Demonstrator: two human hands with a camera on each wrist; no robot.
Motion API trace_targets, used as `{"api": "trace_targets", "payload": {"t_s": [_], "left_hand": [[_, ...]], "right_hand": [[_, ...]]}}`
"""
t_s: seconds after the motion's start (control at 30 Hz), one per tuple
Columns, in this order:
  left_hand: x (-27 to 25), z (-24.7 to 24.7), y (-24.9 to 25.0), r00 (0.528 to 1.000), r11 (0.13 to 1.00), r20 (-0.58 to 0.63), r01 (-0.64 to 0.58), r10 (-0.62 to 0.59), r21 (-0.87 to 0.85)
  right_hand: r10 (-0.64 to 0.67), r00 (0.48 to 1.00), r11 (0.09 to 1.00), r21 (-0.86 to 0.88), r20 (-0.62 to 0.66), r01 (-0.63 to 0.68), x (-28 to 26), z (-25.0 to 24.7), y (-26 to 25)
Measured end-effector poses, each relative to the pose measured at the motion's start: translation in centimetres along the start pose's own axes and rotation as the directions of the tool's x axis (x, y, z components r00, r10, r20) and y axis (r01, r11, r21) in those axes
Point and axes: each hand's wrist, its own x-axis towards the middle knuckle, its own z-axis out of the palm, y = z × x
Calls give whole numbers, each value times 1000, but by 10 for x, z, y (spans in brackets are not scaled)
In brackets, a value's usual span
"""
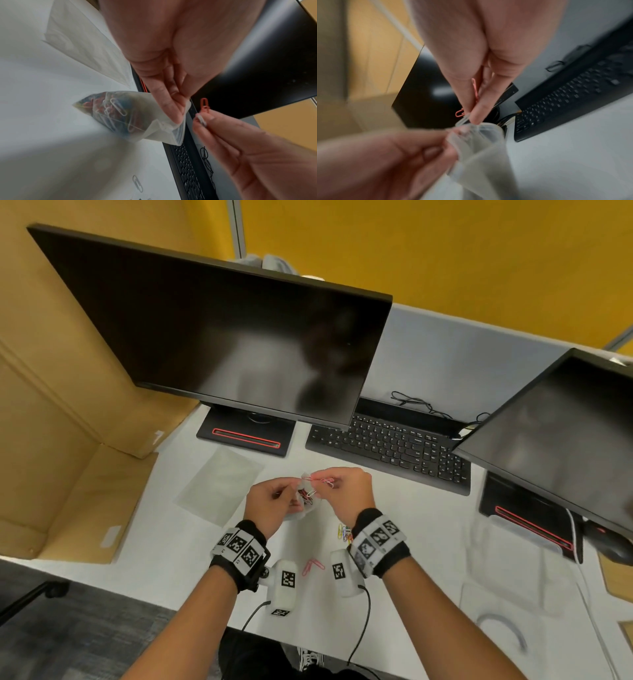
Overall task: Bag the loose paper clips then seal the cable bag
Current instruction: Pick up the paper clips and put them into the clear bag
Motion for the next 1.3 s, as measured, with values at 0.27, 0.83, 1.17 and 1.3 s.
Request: {"api": "trace_targets", "payload": {"t_s": [0.27, 0.83, 1.17, 1.3], "left_hand": [[0, -4, 1, 1000, 1000, -23, -3, 3, -28], [12, -26, -3, 999, 999, -44, 17, -19, -47], [8, -18, 1, 999, 996, -34, 38, -41, -80], [6, -11, 1, 998, 992, -27, 59, -62, -109]], "right_hand": [[-118, 968, 929, -320, 220, 186, 1, 19, 0], [-203, 693, 295, -631, 692, 717, -98, 11, 139], [-7, 878, 496, -761, 479, 419, -47, -14, 127], [41, 906, 597, -738, 421, 315, -30, -25, 131]]}}
